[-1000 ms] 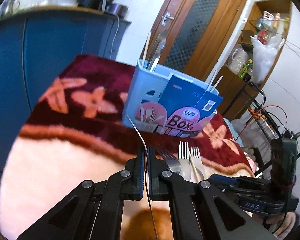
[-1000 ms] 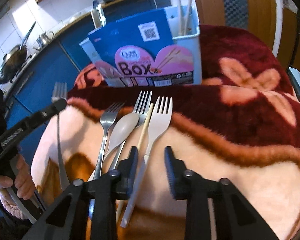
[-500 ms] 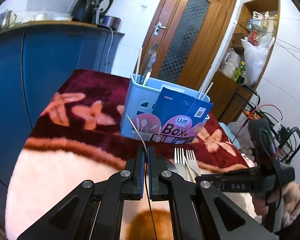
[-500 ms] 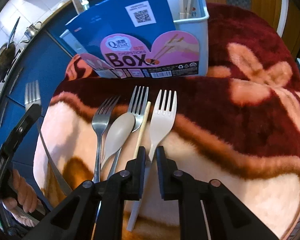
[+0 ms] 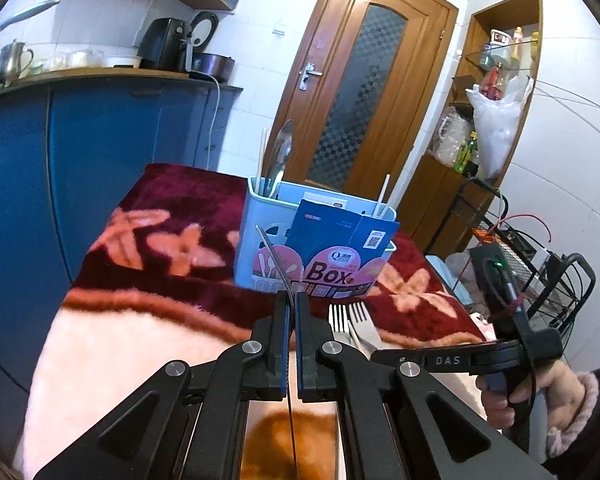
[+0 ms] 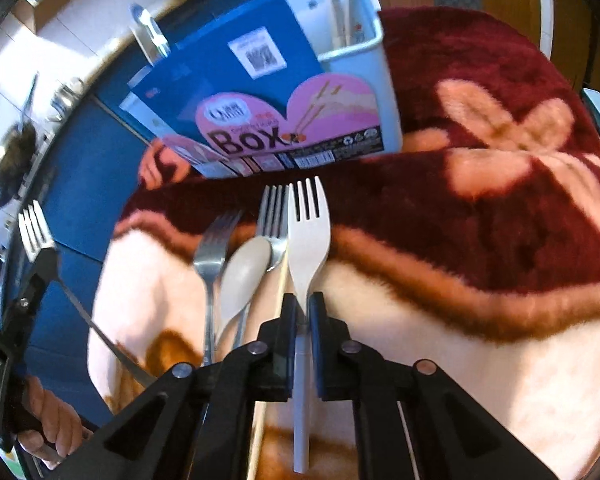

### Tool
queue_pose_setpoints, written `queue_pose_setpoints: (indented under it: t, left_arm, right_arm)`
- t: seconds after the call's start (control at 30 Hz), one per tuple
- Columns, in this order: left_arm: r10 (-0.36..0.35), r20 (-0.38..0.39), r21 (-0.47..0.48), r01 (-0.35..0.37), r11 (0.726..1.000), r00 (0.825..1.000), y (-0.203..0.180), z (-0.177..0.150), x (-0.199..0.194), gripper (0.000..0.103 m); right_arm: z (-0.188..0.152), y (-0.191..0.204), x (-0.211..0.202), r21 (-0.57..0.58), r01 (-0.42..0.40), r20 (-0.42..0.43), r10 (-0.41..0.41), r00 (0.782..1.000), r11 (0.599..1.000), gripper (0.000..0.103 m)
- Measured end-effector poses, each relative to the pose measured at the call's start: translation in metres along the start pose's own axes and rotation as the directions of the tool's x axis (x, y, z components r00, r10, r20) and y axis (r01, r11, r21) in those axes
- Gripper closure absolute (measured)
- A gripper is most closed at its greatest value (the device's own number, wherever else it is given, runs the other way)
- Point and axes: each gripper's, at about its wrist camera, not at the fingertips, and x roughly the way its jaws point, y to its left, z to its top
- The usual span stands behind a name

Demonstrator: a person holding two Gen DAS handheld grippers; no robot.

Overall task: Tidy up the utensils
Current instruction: 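Grasp a silver fork with the left tool while the right tool grasps a white plastic fork, then carry both forks over the blue caddy and lower them inside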

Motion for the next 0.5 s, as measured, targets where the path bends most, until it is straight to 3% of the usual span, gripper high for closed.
queue_pose_setpoints:
  t: [0.13,0.23,0.5]
  left_arm:
    - [0.011,0.027,0.016,-0.012,1.0,1.0,-0.003,0.003,-0.011,0.101]
    - [0.023,0.06,0.014,-0.023,1.0,0.998,-0.005,0.008,-0.019,0.101]
    - [0.057,0.133,0.008,-0.059,0.998,0.989,-0.009,0.026,-0.029,0.101]
  right_arm:
    - [-0.016,0.003,-0.022,-0.005,-0.048,0.119,0.048,0.992,0.999,0.095]
    - [-0.029,0.011,-0.042,-0.042,-0.042,0.229,0.05,0.972,0.998,0.095]
    - [-0.052,0.027,-0.083,-0.094,0.052,0.479,0.0,0.878,0.994,0.095]
